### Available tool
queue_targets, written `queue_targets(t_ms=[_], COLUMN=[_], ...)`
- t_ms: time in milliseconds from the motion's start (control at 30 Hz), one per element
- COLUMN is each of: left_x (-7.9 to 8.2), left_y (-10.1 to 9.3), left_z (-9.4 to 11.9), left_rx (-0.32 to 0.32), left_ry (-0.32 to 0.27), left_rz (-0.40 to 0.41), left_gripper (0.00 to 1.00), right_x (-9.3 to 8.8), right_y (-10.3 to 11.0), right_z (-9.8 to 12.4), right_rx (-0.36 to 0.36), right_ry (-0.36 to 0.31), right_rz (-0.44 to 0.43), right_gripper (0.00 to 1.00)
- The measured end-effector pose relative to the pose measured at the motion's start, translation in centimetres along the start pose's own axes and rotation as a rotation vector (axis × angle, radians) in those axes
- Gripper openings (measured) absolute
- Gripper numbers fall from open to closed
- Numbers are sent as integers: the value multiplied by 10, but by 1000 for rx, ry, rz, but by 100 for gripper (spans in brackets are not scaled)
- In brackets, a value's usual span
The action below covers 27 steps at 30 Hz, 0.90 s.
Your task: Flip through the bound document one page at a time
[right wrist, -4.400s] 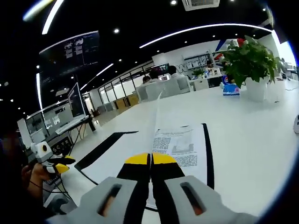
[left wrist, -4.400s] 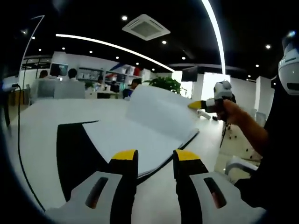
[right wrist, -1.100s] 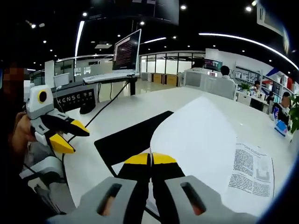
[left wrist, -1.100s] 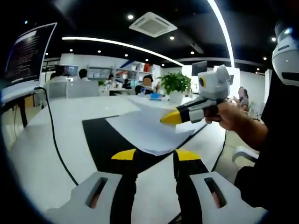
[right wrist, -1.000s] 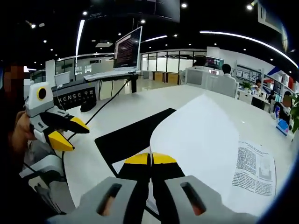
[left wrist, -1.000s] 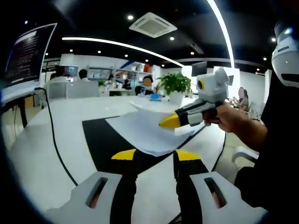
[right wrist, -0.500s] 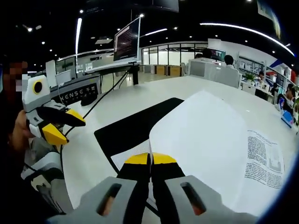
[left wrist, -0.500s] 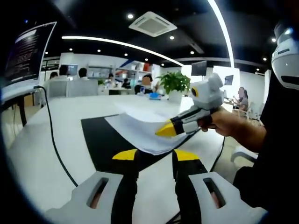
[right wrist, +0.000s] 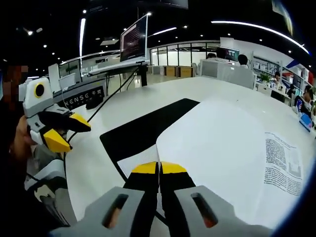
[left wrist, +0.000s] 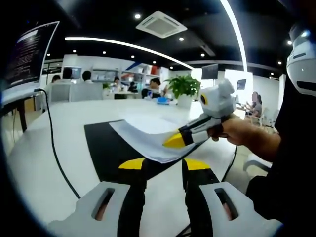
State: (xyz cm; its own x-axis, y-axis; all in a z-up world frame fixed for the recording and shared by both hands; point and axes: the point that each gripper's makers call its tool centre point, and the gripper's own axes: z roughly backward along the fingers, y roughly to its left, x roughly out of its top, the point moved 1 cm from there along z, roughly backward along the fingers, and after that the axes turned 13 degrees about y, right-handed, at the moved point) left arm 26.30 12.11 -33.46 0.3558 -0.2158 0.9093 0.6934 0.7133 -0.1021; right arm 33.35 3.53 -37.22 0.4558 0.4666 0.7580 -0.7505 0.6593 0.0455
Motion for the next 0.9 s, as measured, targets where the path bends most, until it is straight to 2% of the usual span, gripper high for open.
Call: queue_targets(t_ms=[433,700,900], left_x=[-4,-5,-9], left_y=[0,-2,-3], left_z=[-4,-7,-10], left_rx=[-7,-18,-21], left_ry=[13,15,43], left_rz=[5,5,-3], left_gripper=[31,31,31], right_x=[-11,-12,-11], right_y=[6,7,6], right_z=[-11,-10,-11], right_rx=[16,2,19], right_ry=[36,32,20], right_rz=[-7,9,-15], right_gripper=[4,4,4])
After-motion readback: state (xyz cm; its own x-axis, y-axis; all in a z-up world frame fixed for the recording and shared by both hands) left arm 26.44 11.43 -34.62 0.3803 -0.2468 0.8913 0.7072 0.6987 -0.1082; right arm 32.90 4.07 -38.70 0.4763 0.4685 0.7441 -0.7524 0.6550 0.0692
